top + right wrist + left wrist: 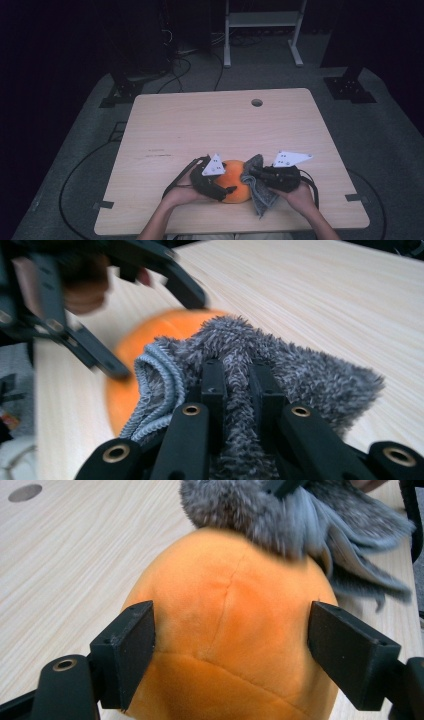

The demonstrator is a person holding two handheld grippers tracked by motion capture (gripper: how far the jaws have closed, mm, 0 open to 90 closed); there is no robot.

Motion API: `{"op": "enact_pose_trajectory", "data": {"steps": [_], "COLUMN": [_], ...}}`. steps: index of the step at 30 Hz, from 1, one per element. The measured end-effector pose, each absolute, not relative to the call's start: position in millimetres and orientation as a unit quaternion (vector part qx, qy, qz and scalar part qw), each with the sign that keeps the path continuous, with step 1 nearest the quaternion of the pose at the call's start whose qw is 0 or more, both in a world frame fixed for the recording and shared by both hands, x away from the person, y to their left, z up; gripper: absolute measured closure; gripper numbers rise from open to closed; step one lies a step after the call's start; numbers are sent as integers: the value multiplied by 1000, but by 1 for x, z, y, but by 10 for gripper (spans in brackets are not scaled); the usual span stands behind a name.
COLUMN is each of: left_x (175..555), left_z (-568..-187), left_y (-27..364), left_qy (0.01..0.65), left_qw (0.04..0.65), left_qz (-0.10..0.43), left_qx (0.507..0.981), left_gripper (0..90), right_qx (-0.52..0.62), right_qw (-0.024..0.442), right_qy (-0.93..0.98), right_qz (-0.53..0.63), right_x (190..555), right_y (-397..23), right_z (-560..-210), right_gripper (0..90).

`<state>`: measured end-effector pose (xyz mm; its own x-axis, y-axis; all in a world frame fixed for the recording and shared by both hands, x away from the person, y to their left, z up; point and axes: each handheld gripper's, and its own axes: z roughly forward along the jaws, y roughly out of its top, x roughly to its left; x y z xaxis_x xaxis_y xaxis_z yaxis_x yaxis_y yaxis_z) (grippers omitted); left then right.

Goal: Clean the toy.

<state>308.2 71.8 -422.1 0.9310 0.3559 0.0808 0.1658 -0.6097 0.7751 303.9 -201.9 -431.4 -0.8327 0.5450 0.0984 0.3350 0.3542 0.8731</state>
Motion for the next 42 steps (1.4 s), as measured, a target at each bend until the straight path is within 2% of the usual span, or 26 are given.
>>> {"op": "enact_pose_trajectory", "data": {"steps": [7,12,16,20,22,24,28,32,38,42], "left_x": [310,303,294,296,301,307,309,306,300,300], "left_z": [-425,-425,-422,-413,-413,-419,-426,-424,-419,-413], "left_y": [76,65,52,58,61,63,66,64,53,57], "left_qy": [145,123,92,93,115,137,144,140,124,118], "left_qw": [434,439,432,432,425,418,431,431,431,442], "left_qz": [111,120,132,123,134,118,108,120,138,123], "left_qx": [882,882,887,889,888,890,884,883,883,881], "left_gripper": [189,222,225,147,129,113,173,204,220,132], "right_qx": [308,286,248,236,241,243,252,266,234,213], "right_qw": [92,114,112,114,108,107,104,115,122,128], "right_qy": [818,804,804,821,818,817,819,825,811,832], "right_qz": [477,509,529,507,511,513,505,484,521,497], "right_x": [310,302,294,293,294,295,299,300,288,287], "right_y": [-224,-219,-199,-185,-187,-189,-197,-211,-201,-185], "right_z": [-444,-422,-406,-418,-420,-420,-425,-426,-404,-409], "right_gripper": [793,793,793,793,793,793,793,793,793,793]}}
